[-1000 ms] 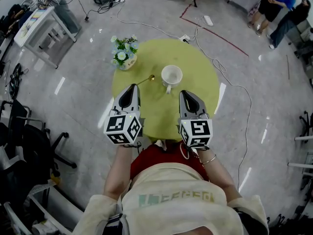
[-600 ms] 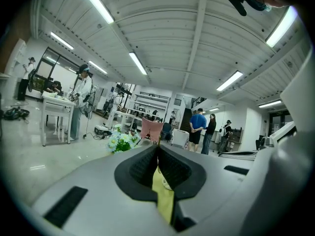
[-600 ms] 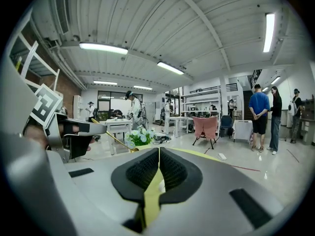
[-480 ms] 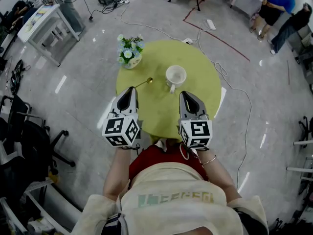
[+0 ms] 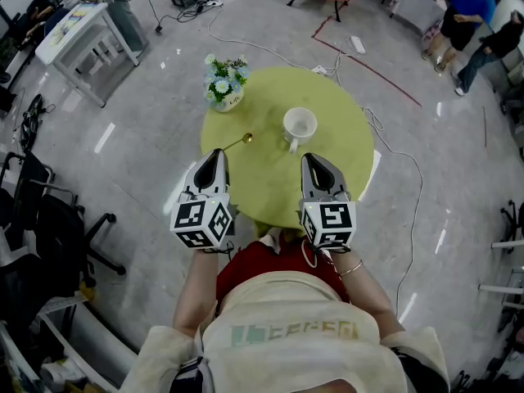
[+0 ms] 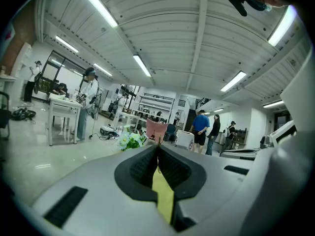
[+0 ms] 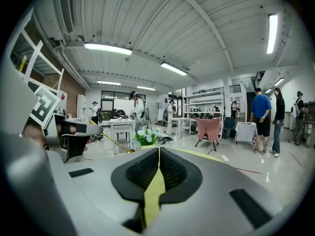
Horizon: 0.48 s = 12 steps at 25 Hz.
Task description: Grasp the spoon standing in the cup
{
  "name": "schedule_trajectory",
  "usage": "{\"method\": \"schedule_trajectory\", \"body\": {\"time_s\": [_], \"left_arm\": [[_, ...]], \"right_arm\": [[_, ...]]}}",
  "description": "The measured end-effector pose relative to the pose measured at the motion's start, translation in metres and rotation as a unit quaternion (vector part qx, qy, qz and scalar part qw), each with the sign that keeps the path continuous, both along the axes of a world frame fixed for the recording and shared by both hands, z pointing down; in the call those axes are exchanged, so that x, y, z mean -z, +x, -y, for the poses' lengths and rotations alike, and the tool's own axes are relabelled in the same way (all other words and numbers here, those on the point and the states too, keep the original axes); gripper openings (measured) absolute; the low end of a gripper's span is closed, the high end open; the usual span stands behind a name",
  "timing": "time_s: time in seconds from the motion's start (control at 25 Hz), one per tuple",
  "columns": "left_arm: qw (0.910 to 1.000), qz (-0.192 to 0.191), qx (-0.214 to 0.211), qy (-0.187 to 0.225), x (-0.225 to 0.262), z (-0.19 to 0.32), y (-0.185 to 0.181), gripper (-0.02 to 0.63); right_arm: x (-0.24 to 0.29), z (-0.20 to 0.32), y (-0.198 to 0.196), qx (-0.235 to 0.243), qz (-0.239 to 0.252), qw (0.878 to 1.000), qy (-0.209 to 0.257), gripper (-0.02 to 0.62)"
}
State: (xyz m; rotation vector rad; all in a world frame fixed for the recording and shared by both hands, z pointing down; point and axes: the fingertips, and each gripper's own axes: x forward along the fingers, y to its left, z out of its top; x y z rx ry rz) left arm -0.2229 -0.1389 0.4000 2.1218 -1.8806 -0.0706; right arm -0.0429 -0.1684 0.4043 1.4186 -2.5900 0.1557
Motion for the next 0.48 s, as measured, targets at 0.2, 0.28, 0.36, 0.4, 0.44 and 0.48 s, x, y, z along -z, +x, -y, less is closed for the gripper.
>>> {"method": "schedule_trajectory", "body": {"time_s": [0.2, 0.28, 0.36, 0.4, 0.44, 0.48], "left_arm": [[0.9999, 0.002, 0.011, -0.002, -0.001, -0.013, -0.005, 0.026], [0.9999, 0.005, 0.014, -0.003, -0.002, -0.018, -0.007, 0.026], [0.9998, 0.009, 0.017, -0.004, -0.002, -0.026, -0.008, 0.026], [0.9998, 0.012, 0.018, -0.005, -0.003, -0.03, -0.009, 0.026], [0.9997, 0.013, 0.02, -0.006, -0.003, -0.034, -0.009, 0.026], [0.9997, 0.013, 0.021, -0.007, -0.004, -0.037, -0.01, 0.026]], "right_arm": [[0.0, -0.008, -0.003, 0.005, 0.005, 1.0, -0.001, 0.037], [-0.001, -0.011, -0.003, 0.006, 0.007, 1.0, -0.003, 0.037], [-0.001, -0.016, -0.004, 0.006, 0.007, 1.0, -0.002, 0.037], [-0.001, -0.019, -0.004, 0.007, 0.006, 1.0, -0.002, 0.037], [-0.001, -0.022, -0.005, 0.008, 0.006, 1.0, -0.002, 0.037], [-0.002, -0.025, -0.006, 0.009, 0.005, 1.0, -0.002, 0.037]]}}
